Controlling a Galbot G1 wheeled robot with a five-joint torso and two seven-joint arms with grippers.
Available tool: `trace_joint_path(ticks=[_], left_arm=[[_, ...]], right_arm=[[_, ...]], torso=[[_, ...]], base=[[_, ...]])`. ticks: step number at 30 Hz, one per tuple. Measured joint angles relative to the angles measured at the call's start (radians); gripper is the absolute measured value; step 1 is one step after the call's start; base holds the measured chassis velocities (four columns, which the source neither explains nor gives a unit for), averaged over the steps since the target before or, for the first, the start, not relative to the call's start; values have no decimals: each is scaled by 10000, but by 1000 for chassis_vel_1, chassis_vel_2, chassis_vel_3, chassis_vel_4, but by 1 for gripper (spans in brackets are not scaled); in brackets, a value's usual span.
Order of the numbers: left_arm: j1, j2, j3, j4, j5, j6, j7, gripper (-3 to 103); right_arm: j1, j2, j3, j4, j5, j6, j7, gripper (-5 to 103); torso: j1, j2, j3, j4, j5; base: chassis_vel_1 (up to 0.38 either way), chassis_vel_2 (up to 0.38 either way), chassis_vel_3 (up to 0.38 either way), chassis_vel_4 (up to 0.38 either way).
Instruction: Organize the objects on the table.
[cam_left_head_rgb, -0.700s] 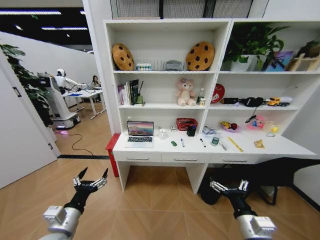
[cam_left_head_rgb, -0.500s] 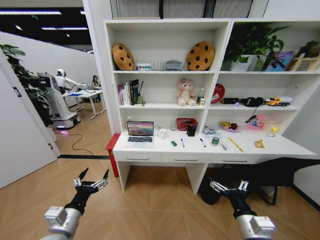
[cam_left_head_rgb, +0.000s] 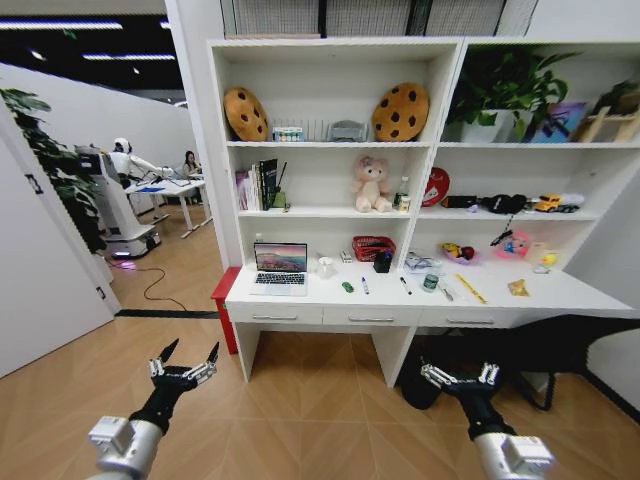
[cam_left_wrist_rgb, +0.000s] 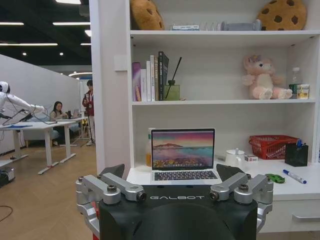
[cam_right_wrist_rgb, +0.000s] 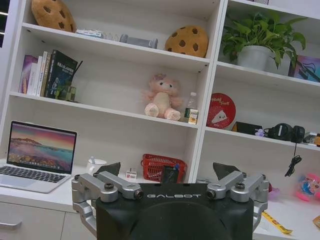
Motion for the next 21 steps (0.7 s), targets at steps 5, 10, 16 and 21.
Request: trace_joint_path(ticks=[5, 10, 16, 21], left_arm=[[-19, 68, -18, 10, -57, 0, 16, 100], [-93, 91, -45, 28, -155, 27, 7, 100], [-135, 87, -20, 65, -164, 34, 7, 100], [-195, 157, -37, 65, -209, 58, 0, 100]], right_arm=[[-4, 6, 6, -52, 24, 121, -77, 100], [14, 6, -12, -66, -16, 244, -356, 100], [113, 29, -23, -123, -110, 410, -426, 100], [106, 16, 14, -122, -82, 307, -342, 100]], torso=[[0, 0, 0, 0, 0], [0, 0, 0, 0, 0], [0, 0, 0, 0, 0], [0, 0, 0, 0, 0]], base=[[0, 0, 0, 0], [0, 0, 0, 0], [0, 0, 0, 0], [0, 0, 0, 0]])
